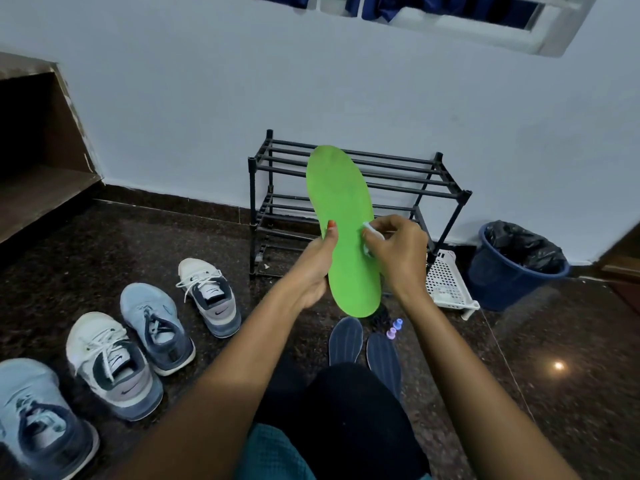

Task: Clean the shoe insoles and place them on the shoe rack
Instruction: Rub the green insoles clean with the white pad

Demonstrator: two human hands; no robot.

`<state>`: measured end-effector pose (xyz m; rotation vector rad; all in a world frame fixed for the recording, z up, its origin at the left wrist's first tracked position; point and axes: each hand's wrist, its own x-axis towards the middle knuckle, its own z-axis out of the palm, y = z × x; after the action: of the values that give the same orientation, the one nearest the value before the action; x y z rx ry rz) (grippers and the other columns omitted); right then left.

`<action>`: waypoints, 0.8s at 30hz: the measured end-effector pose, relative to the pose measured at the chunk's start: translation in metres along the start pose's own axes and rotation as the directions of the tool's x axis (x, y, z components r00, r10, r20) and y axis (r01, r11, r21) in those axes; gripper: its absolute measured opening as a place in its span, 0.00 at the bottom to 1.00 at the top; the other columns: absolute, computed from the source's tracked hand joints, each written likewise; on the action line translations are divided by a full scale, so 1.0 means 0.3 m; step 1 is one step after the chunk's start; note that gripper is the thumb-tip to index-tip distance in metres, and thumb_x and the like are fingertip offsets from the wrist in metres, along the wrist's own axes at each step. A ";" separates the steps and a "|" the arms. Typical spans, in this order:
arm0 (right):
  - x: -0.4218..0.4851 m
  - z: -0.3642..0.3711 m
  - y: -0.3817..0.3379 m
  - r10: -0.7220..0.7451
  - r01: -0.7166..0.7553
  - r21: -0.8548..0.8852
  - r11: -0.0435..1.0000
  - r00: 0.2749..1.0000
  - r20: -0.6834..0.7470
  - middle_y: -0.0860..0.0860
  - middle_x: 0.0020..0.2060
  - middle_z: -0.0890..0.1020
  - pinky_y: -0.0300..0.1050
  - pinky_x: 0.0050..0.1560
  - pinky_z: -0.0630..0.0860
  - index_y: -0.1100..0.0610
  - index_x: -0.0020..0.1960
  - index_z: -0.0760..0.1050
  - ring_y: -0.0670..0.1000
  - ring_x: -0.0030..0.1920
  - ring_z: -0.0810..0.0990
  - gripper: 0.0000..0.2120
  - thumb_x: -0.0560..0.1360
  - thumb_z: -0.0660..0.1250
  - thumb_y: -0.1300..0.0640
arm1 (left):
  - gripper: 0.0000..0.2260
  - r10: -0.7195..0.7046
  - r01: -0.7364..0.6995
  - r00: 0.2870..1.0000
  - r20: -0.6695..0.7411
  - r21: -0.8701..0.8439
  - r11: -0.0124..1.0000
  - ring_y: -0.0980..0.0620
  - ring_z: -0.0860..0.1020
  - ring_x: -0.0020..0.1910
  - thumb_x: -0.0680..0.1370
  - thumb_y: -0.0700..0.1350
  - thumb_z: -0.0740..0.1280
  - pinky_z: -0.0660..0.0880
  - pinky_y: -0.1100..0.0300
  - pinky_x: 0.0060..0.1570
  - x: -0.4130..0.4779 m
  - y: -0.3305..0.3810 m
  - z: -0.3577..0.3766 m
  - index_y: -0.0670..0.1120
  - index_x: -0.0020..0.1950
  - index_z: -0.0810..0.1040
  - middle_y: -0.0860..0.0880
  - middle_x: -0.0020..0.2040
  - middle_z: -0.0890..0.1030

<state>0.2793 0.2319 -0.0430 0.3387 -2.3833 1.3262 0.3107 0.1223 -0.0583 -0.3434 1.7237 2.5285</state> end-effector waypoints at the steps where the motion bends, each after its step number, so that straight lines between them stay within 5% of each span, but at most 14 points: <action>1: 0.013 0.006 0.016 0.009 -0.009 -0.019 1.000 1.000 0.009 0.43 0.26 0.76 0.38 0.31 0.71 0.55 0.38 0.75 0.42 0.27 0.74 0.05 0.72 0.68 0.61 | 0.19 0.008 -0.009 1.000 0.011 0.040 0.999 0.45 0.77 0.61 0.83 0.50 0.51 0.73 0.51 0.61 0.020 -0.005 -0.006 0.42 0.70 0.70 0.42 0.64 0.77; 6: 0.041 0.099 0.131 0.082 -0.078 -0.059 0.995 0.994 0.069 0.50 0.33 0.79 0.47 0.36 0.76 0.59 0.41 0.76 0.51 0.33 0.79 0.01 0.71 0.68 0.62 | 0.19 0.041 -0.036 0.999 -0.014 0.244 0.969 0.46 0.74 0.63 0.82 0.44 0.59 0.73 0.52 0.61 0.133 -0.068 -0.072 0.42 0.72 0.62 0.43 0.67 0.73; 9: 0.037 0.176 0.224 0.167 -0.160 -0.060 0.985 0.976 0.138 0.52 0.36 0.79 0.51 0.40 0.78 0.63 0.52 0.76 0.51 0.36 0.79 0.10 0.71 0.69 0.62 | 0.21 0.042 -0.008 0.996 -0.076 0.393 0.920 0.46 0.74 0.63 0.80 0.44 0.63 0.72 0.48 0.63 0.197 -0.158 -0.135 0.42 0.71 0.61 0.43 0.67 0.73; 14: -0.020 0.300 0.406 0.331 -0.326 -0.060 0.943 0.910 0.249 0.51 0.29 0.77 0.37 0.29 0.72 0.66 0.44 0.80 0.45 0.28 0.73 0.05 0.73 0.68 0.64 | 0.18 0.068 -0.007 0.992 -0.107 0.490 0.871 0.53 0.74 0.56 0.81 0.44 0.61 0.73 0.65 0.47 0.266 -0.351 -0.224 0.42 0.70 0.65 0.47 0.62 0.75; 21: -0.160 0.466 0.657 0.490 -0.483 -0.100 0.870 0.828 0.272 0.53 0.35 0.80 0.27 0.29 0.69 0.68 0.52 0.79 0.43 0.30 0.75 0.10 0.73 0.67 0.63 | 0.15 -0.064 0.179 0.972 -0.227 0.537 0.825 0.50 0.70 0.53 0.84 0.39 0.52 0.60 0.64 0.38 0.367 -0.650 -0.338 0.35 0.66 0.70 0.48 0.53 0.70; 24: -0.232 0.528 0.760 0.553 -0.542 -0.126 0.831 0.776 0.304 0.54 0.34 0.79 0.29 0.25 0.66 0.67 0.49 0.79 0.45 0.29 0.74 0.08 0.74 0.66 0.62 | 0.12 -0.157 0.248 0.967 -0.203 0.581 0.775 0.45 0.74 0.40 0.82 0.34 0.54 0.68 0.60 0.38 0.410 -0.783 -0.411 0.36 0.53 0.77 0.40 0.41 0.76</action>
<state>0.2178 0.2175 -0.3223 -0.1927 -2.9279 1.5682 0.2506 0.0866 -0.3423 -0.6270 2.2776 1.7079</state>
